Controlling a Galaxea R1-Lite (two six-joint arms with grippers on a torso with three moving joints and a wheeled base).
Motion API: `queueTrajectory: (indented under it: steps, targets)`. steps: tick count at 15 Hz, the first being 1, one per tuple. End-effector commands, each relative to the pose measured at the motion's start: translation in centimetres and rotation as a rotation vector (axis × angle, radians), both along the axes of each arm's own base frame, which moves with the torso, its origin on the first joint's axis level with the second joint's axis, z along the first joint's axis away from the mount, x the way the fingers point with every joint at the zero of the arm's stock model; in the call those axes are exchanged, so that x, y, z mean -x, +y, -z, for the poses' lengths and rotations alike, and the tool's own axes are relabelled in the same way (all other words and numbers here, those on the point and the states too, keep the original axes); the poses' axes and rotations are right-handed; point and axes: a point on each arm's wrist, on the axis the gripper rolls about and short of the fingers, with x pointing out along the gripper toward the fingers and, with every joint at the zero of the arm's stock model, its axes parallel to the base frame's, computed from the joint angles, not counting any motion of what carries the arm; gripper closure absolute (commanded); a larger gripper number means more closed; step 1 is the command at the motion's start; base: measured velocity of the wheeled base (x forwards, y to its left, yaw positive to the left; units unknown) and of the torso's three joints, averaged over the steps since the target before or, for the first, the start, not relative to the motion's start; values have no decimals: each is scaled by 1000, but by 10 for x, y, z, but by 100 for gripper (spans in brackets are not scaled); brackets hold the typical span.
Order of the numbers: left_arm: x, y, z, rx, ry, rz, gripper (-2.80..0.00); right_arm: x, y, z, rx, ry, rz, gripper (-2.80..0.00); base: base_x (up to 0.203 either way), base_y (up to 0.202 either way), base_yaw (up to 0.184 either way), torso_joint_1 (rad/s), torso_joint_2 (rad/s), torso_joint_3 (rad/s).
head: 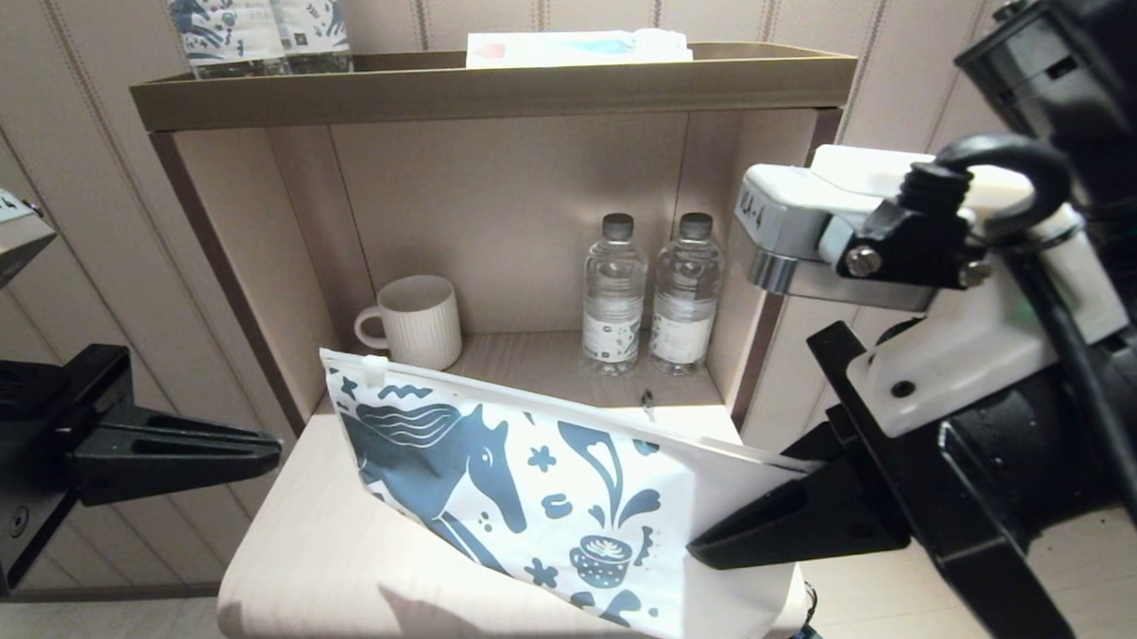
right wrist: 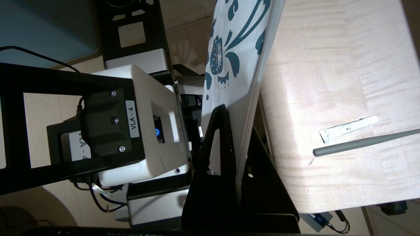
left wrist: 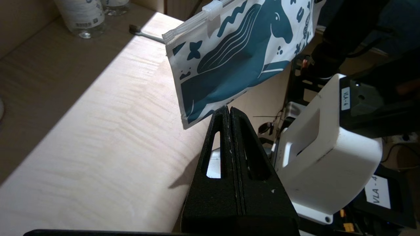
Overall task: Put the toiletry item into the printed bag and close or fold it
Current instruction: Hand it to the other hand
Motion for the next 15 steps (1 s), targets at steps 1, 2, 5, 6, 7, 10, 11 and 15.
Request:
queueTrajectory:
  steps: [1, 2, 5, 6, 7, 10, 11, 15]
  targets:
    - [3, -3, 0, 4, -1, 25, 0, -1, 2, 0, 2, 3, -7, 0, 0, 0, 0, 0, 0, 0]
    - [3, -4, 1, 7, 2, 34, 0, -2, 4, 2, 6, 9, -10, 0, 0, 0, 0, 0, 0, 0]
    - [5, -7, 7, -2, -25, 69, -280, -3, 7, 3, 0, 25, -32, 0, 0, 0, 0, 0, 0, 0]
    - [5, -8, 8, -7, -41, 76, -280, -3, 7, 3, -2, 25, -31, 0, 0, 0, 0, 0, 0, 0]
    - [4, -7, 12, -13, -60, 83, -280, -2, 6, 2, -1, 24, -33, 0, 0, 0, 0, 0, 0, 0]
    - [-2, -7, 16, -17, -95, 82, -280, 0, 4, 2, -1, 24, -33, 0, 0, 0, 0, 0, 0, 0]
    - [-6, -7, 17, -18, -93, 78, -280, 1, 2, 2, -2, 24, -34, 0, 0, 0, 0, 0, 0, 0]
    - [-20, -3, 20, -22, -83, 44, -280, 12, -10, -1, -13, 16, -37, 0, 0, 0, 0, 0, 0, 0]
